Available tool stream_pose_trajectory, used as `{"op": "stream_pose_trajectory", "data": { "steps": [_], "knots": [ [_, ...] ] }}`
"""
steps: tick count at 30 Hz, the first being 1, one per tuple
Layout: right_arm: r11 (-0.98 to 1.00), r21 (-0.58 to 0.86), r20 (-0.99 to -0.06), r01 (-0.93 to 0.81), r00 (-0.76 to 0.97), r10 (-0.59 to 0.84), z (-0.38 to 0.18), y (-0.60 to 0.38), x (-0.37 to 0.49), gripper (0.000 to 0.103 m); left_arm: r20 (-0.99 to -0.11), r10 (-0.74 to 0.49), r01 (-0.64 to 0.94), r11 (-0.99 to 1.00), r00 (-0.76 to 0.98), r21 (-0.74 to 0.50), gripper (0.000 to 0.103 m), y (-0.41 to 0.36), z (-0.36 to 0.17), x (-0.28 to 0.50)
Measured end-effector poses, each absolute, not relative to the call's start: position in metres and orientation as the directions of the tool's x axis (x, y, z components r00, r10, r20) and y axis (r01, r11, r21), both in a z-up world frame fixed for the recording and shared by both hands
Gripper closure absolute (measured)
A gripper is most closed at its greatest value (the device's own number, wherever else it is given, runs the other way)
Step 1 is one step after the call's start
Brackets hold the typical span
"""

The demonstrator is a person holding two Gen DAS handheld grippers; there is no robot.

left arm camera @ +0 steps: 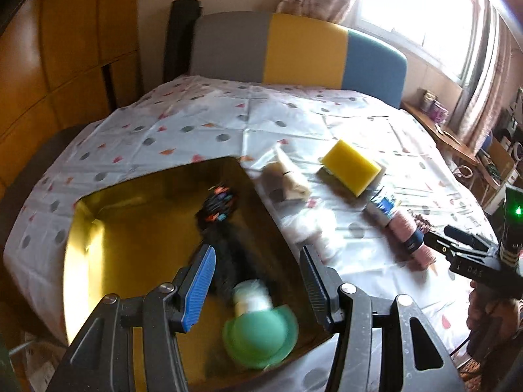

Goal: Organize soft objects
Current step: 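Reach the left tool to the beige rolled mesh cloth and grasp it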

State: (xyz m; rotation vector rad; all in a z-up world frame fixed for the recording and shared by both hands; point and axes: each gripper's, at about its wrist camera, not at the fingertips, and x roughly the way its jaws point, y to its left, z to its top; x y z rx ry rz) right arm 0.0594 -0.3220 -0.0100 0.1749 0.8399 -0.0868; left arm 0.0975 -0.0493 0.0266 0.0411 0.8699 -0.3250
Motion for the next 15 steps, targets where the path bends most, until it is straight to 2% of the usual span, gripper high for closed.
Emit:
{"op": "stream_pose_trajectory", "data": {
  "steps": [4,13,15],
  "knots": [
    [0.956,0.194,-0.727,0.222,0.687,-0.012,-0.006,-0.345,0.059,0.018,-0.772,-0.287,0.326,0.939,0.568,-0.110,0.049,-0.078,0.026,0.126],
    [0.952,0.228,-0.706,0.206,0.708,0.016,0.001,-0.345,0.056,0.012,-0.846,-0.250,0.322,0.942,0.471,-0.099,0.049,-0.141,-0.002,0.201],
    [0.952,0.234,-0.702,0.197,0.711,0.026,0.001,-0.344,0.056,0.012,-0.861,-0.236,0.307,0.947,0.451,-0.099,0.043,-0.148,-0.011,0.216]
  ]
}}
